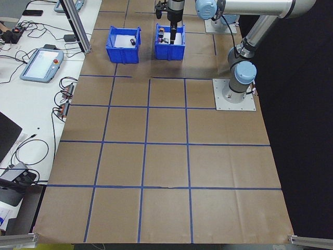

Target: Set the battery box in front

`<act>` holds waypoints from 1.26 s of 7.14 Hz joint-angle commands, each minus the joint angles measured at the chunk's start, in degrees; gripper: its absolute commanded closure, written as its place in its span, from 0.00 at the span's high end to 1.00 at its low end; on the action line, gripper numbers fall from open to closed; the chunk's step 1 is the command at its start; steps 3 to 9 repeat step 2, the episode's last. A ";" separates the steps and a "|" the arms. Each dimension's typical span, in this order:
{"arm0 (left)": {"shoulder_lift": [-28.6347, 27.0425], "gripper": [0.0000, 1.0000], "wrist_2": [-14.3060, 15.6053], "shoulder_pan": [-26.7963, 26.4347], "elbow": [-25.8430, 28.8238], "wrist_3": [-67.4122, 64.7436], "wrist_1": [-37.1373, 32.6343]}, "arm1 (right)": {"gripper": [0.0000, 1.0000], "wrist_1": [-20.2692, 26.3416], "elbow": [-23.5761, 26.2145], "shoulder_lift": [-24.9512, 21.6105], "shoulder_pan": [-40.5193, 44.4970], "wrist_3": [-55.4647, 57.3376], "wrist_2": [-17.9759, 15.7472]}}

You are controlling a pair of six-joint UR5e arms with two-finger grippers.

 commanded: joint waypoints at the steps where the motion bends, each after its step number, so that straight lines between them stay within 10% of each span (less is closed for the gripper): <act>1: 0.07 0.99 0.00 0.00 0.00 -0.01 -0.19 | 1.00 -0.06 0.01 0.09 0.00 0.00 0.00; 9: 0.07 0.99 0.00 0.00 0.00 -0.01 -0.19 | 1.00 -0.06 0.01 0.09 0.00 0.00 0.00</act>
